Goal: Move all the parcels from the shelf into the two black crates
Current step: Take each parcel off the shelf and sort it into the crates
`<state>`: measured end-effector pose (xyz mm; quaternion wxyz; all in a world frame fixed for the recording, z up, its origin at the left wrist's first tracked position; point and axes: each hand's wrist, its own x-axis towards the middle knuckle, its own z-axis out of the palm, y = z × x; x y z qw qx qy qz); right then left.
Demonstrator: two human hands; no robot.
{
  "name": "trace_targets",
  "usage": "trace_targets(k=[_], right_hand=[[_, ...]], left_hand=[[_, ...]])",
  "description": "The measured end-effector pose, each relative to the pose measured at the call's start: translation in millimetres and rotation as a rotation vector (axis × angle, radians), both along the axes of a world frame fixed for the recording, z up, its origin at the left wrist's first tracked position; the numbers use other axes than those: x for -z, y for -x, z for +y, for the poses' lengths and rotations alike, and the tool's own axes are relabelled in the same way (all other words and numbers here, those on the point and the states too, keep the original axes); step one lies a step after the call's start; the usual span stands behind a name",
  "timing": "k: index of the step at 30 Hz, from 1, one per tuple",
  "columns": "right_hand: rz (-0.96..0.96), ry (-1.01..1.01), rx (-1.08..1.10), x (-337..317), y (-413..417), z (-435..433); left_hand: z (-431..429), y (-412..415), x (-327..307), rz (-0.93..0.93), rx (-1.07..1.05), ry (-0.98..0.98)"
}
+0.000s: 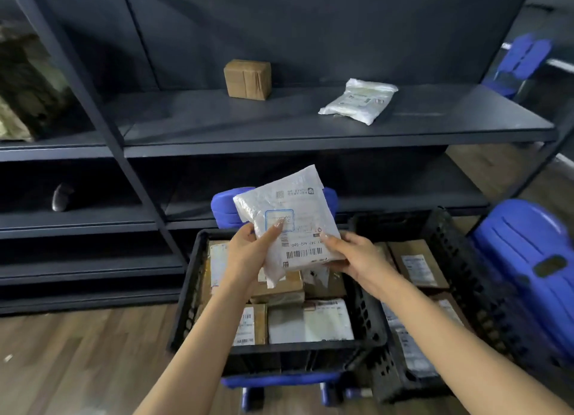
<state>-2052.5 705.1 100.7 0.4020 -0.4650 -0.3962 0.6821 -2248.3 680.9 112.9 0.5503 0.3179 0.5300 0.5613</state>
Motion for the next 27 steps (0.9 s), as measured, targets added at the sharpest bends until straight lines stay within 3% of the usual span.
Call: trace_targets(k=[5,9,12,16,17,20,22,27], right_hand=[[0.224,0.077,0.071,13.2,-8.1,-27.1],[0.293,0.067,0.143,17.4,-21.5,-26.2],[0.205,0.033,0.183,18.9,-49.1,-14.4],[-0.065,-0.111,0.088,1.5,-117.8,14.6],[-0.165,-0.166,0.028,-4.5,-136.1,22.3],[-0.419,-0.298,-0.159,-20.0,-173.9,42.8],[-0.451,-0.301,-0.250,-29.3,-186.1,52.7],[-0.366,-0.294,-0.261,-40.5,-202.9,65.2]], left_hand=[[-19.7,-26.5,5.3,-0.053,-0.053,-0.003],[-21.3,-56.6,8.3,-0.110,-0.114,-0.001],[-18.0,-80.0,11.0,-0.120,-0.110,-0.009],[-3.8,-91.1,15.5,0.009,-0.218,-0.001],[-0.9,-92.7,15.2,0.083,-0.187,0.016],[3.3,-113.2,12.1,0.246,0.173,0.047],[2.8,-135.8,11.0,0.202,0.264,0.084],[-2.3,-177.4,18.5,-0.121,0.148,0.074]])
